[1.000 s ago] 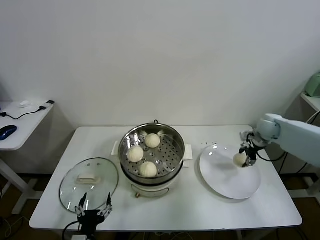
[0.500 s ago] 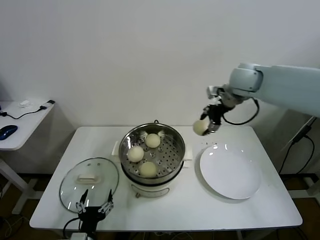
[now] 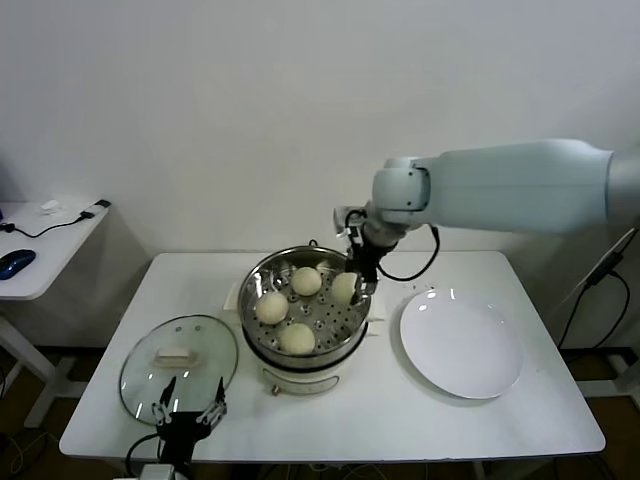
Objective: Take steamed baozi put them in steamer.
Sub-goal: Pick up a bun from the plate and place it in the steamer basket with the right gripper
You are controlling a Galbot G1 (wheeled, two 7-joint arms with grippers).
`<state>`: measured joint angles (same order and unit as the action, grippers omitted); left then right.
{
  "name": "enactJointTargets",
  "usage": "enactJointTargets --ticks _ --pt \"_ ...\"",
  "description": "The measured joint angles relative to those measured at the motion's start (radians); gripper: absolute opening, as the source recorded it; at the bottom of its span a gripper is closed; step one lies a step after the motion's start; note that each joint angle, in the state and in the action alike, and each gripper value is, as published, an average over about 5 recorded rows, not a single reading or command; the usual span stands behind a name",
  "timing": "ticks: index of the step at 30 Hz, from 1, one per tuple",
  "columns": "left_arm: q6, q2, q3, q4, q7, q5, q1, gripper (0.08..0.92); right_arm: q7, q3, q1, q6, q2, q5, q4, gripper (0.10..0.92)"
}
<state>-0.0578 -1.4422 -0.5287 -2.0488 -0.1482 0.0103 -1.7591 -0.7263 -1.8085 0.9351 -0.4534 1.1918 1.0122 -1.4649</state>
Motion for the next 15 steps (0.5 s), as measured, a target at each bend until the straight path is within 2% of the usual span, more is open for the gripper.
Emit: enactJointTargets --ticks 11,15 --pt "0.003 0.002 0.000 0.010 -0.001 0.008 0.009 0.823 0.066 0.009 -0.119 -0.026 0.046 -0.020 0.065 0.662" --pt "0.003 0.003 -0.002 0.010 -0.002 0.011 0.009 0.823 0.081 0.021 -0.151 -0.028 0.055 -0.023 0.088 0.699"
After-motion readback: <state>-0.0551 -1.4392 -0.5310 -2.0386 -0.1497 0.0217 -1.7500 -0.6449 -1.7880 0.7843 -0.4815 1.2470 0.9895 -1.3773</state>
